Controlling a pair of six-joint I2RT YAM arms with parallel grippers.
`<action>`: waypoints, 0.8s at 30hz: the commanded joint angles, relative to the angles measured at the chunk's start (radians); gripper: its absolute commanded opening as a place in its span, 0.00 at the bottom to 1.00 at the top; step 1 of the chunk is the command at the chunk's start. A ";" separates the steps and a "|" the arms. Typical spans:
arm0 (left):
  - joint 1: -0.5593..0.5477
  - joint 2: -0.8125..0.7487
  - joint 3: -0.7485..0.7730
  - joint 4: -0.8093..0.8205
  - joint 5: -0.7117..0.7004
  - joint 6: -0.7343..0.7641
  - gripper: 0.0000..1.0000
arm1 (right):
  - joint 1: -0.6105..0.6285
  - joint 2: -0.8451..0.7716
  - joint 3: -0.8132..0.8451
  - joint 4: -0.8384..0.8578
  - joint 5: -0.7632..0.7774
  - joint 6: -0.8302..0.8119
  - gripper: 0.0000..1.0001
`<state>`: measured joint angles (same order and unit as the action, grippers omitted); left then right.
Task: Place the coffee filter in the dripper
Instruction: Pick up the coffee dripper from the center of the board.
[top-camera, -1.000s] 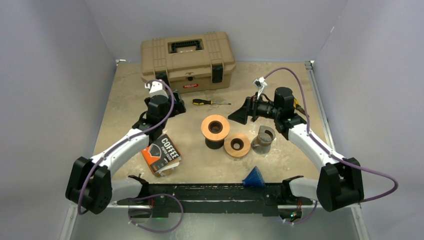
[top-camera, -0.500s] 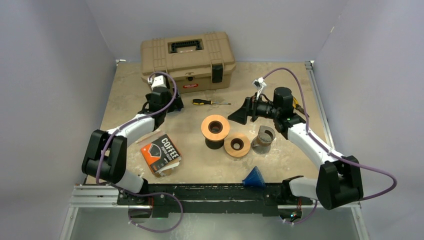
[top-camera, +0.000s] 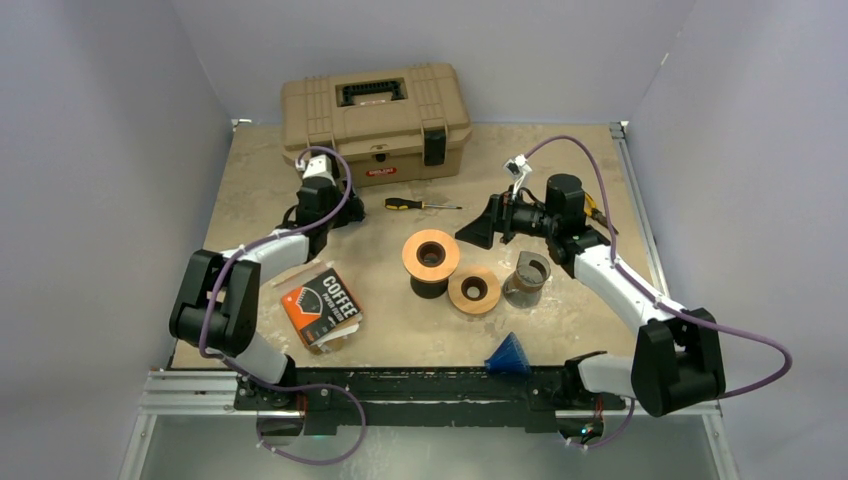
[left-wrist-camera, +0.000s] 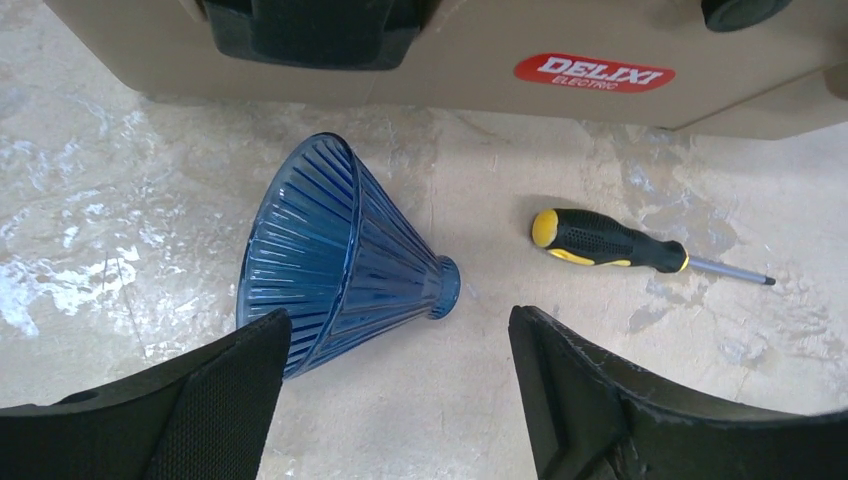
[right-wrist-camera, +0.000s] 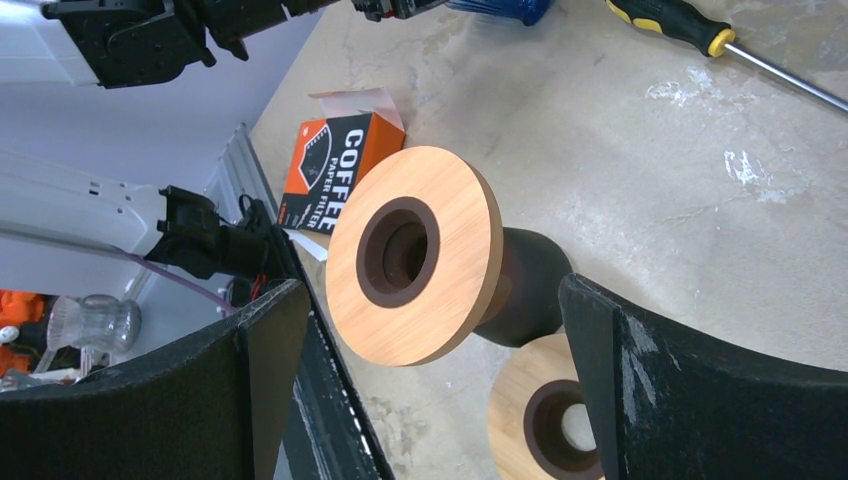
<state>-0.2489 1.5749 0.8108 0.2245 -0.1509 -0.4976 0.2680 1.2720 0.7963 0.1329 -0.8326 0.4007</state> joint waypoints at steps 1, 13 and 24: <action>0.007 0.010 -0.021 0.077 0.047 -0.011 0.75 | -0.003 -0.019 0.004 0.033 -0.019 0.000 0.99; 0.008 -0.005 -0.048 0.102 0.057 -0.047 0.44 | -0.004 -0.044 -0.010 0.035 -0.020 0.015 0.99; 0.007 -0.012 -0.051 0.101 0.077 -0.017 0.02 | -0.003 -0.078 -0.025 0.031 -0.015 0.022 0.99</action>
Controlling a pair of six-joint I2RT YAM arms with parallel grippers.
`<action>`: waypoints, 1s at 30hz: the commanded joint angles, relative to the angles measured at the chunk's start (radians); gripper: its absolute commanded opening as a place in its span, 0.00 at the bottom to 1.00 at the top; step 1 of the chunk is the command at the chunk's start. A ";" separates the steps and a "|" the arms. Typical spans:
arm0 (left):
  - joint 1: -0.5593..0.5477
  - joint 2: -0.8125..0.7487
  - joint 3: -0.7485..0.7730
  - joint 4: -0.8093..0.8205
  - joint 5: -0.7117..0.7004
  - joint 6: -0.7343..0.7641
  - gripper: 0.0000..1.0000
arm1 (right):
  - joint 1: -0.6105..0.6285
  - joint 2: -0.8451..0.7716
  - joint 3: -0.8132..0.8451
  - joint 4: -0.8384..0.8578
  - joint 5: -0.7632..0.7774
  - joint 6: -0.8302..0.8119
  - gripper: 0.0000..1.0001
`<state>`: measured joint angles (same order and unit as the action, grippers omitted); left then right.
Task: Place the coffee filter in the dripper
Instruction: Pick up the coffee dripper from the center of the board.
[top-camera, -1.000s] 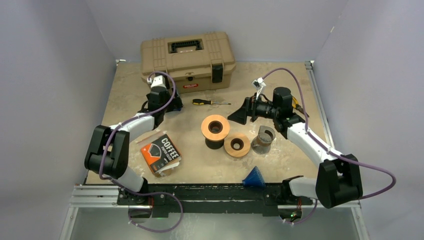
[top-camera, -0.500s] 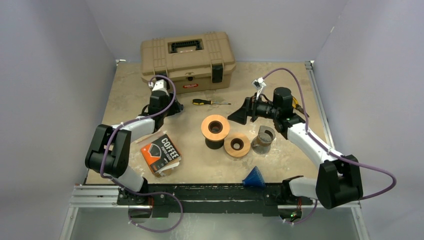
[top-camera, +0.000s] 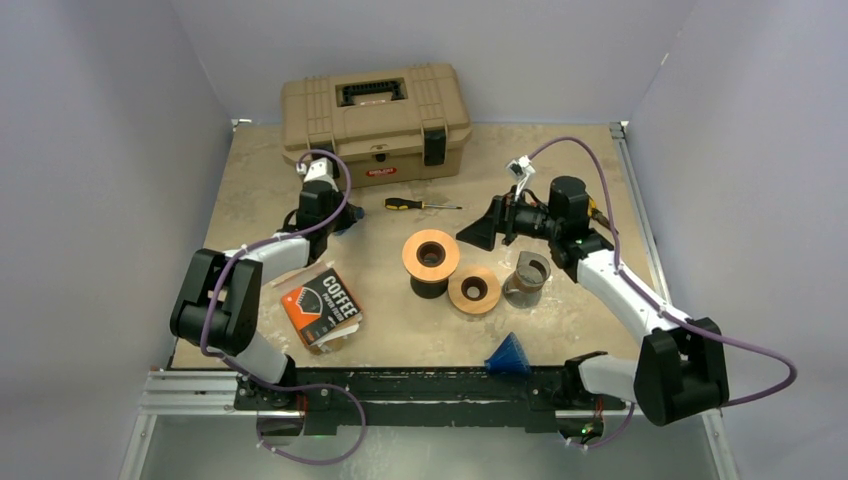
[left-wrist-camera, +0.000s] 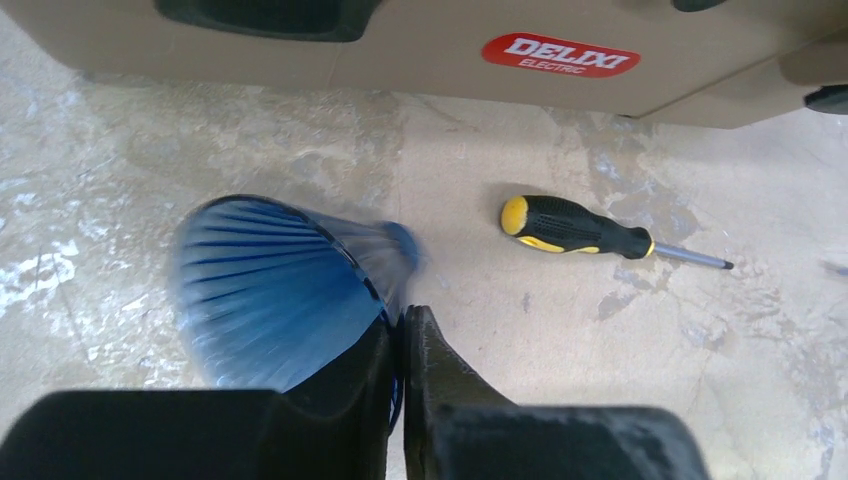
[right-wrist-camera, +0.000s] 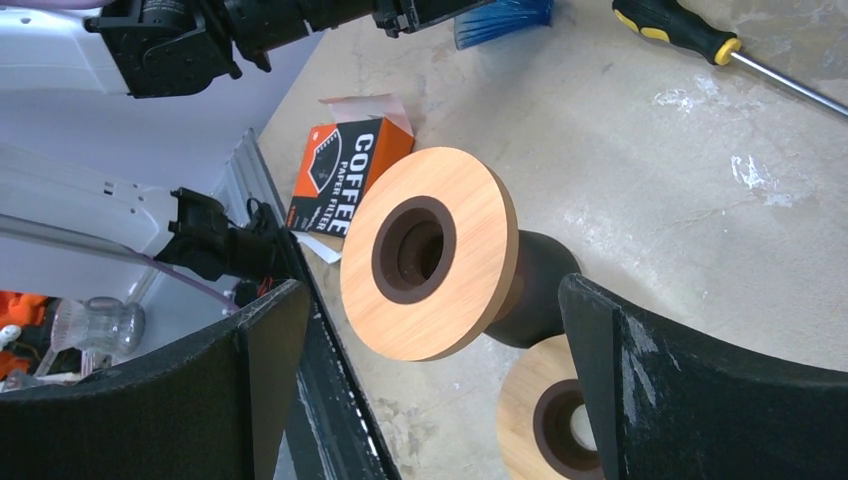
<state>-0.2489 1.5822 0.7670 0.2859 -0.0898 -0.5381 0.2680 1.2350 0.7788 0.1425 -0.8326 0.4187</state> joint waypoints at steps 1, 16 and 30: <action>0.007 -0.025 -0.009 0.037 0.020 0.026 0.00 | -0.003 -0.043 -0.005 0.016 -0.014 0.001 0.99; 0.007 -0.268 0.025 -0.076 0.229 0.061 0.00 | -0.003 -0.052 -0.013 0.023 -0.008 0.009 0.99; 0.007 -0.438 0.142 -0.116 0.589 0.074 0.00 | -0.003 -0.049 0.002 0.021 0.001 0.019 0.99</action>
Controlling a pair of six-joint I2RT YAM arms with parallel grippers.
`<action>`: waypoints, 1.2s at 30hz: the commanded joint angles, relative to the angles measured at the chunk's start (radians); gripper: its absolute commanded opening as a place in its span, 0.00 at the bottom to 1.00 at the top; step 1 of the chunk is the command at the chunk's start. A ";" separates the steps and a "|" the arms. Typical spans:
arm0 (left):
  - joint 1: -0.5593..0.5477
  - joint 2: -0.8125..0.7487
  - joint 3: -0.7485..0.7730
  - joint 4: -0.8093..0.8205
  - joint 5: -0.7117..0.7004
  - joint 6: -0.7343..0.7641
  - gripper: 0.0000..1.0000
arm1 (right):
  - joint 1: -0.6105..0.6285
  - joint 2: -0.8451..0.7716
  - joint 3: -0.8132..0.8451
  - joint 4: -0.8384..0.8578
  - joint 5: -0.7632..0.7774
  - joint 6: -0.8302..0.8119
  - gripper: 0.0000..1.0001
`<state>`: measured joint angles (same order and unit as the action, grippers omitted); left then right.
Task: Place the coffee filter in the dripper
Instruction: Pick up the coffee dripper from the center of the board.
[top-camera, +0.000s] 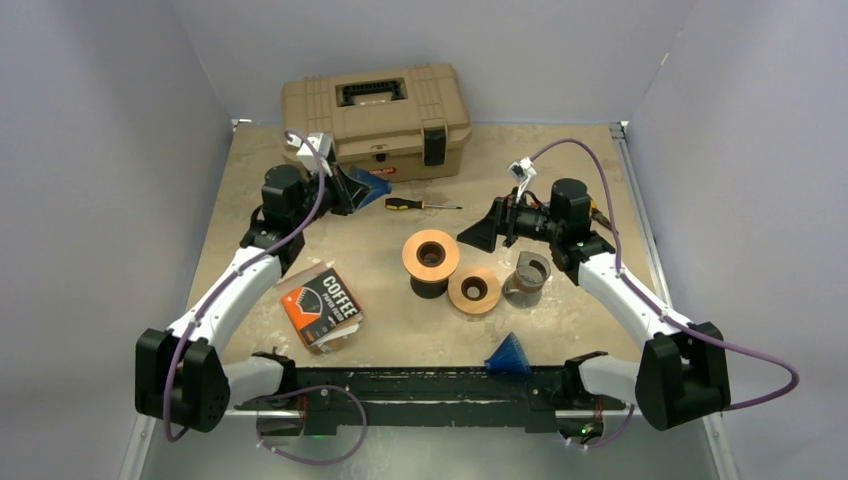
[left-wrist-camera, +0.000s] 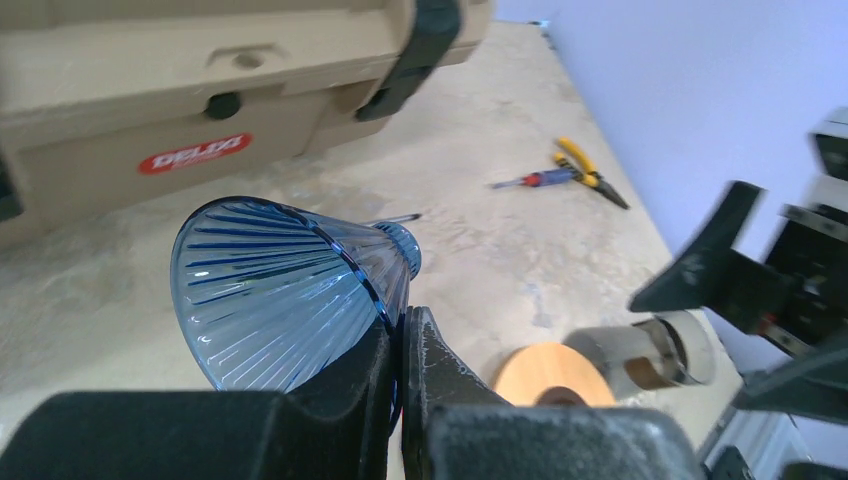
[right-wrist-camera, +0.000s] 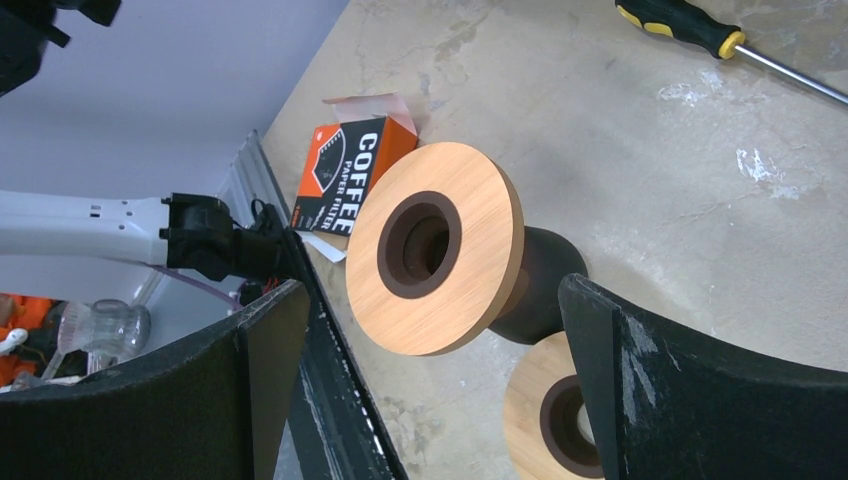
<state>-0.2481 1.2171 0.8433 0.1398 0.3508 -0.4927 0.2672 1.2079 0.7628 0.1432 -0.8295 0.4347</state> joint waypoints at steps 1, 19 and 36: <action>0.006 -0.087 0.067 0.037 0.164 0.035 0.00 | -0.003 -0.021 0.023 0.018 -0.004 0.003 0.99; -0.205 -0.194 0.021 0.060 0.434 0.248 0.00 | -0.003 -0.039 0.056 -0.021 0.007 -0.002 0.99; -0.410 -0.286 0.024 -0.254 0.302 0.617 0.00 | -0.002 -0.070 0.120 -0.131 0.058 -0.060 0.99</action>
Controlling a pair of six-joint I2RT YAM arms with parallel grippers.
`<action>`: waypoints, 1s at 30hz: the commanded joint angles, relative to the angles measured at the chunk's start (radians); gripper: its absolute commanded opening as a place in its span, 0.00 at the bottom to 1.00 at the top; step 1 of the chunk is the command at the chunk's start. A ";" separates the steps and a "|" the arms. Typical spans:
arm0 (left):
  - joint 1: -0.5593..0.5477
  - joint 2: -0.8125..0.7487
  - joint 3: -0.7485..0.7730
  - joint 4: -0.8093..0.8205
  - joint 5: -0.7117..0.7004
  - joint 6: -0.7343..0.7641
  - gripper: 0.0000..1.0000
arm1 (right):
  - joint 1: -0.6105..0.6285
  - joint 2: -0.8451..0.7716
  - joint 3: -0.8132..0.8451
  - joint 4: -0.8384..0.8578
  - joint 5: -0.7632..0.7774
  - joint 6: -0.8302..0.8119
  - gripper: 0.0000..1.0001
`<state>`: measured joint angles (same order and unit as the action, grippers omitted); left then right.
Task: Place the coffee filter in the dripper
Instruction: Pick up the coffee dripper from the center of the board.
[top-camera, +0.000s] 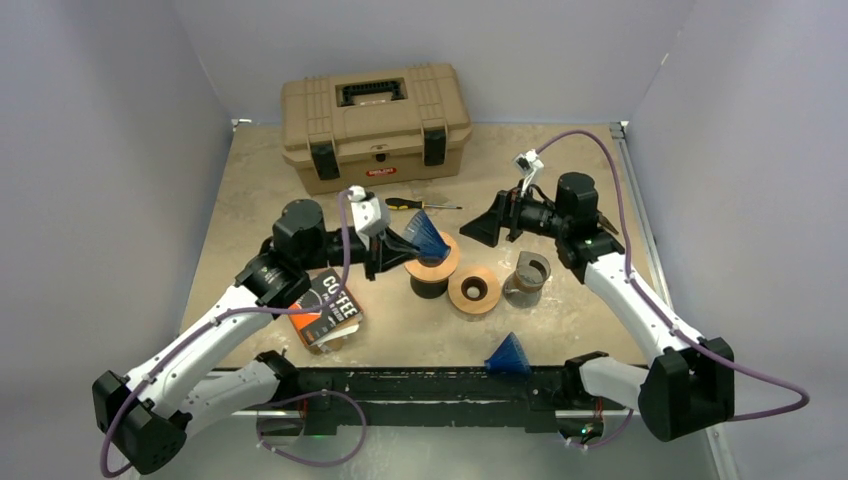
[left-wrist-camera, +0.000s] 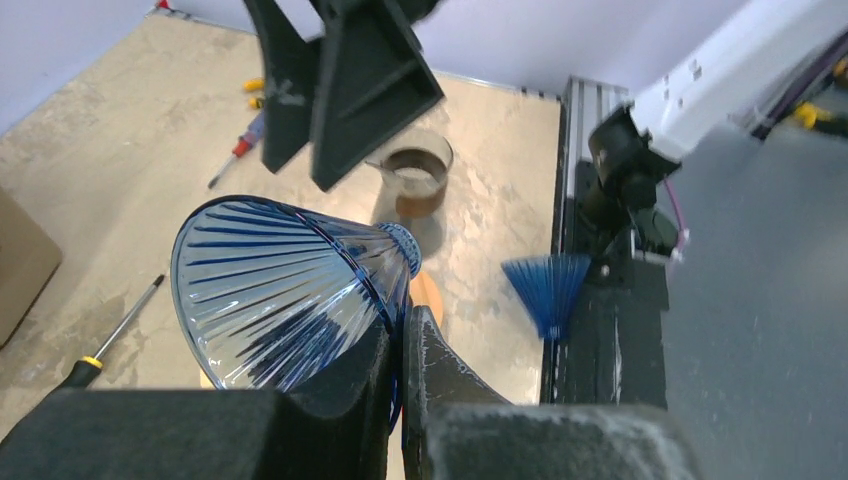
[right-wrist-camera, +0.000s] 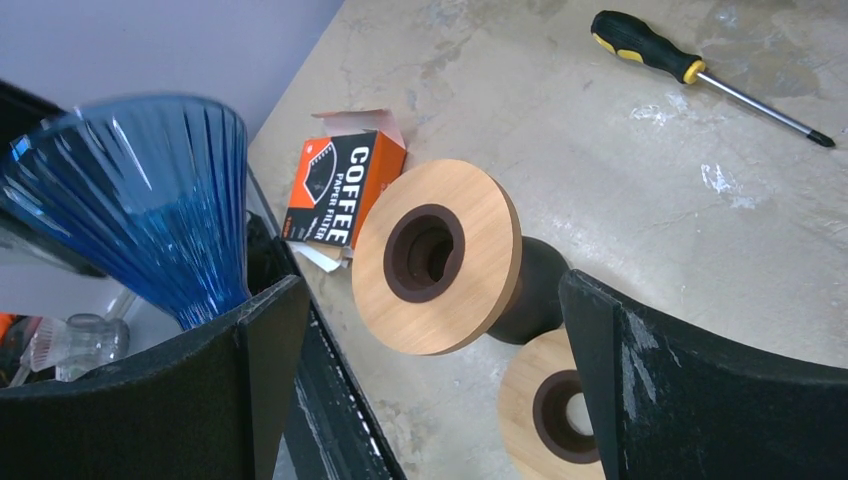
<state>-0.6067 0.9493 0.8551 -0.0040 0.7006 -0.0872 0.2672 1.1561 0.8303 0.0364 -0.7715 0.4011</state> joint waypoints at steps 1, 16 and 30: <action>-0.061 -0.015 0.021 -0.148 -0.075 0.252 0.00 | -0.004 -0.019 0.058 -0.033 -0.001 -0.030 0.99; -0.128 -0.012 0.156 -0.477 -0.554 0.734 0.00 | 0.081 0.031 0.189 -0.076 0.055 -0.016 0.99; -0.233 -0.117 -0.007 -0.375 -0.806 1.205 0.00 | 0.306 0.146 0.325 -0.034 0.292 0.044 0.99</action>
<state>-0.8070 0.8944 0.8978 -0.4839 -0.0059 0.8974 0.5407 1.2957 1.0801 -0.0299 -0.5907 0.4320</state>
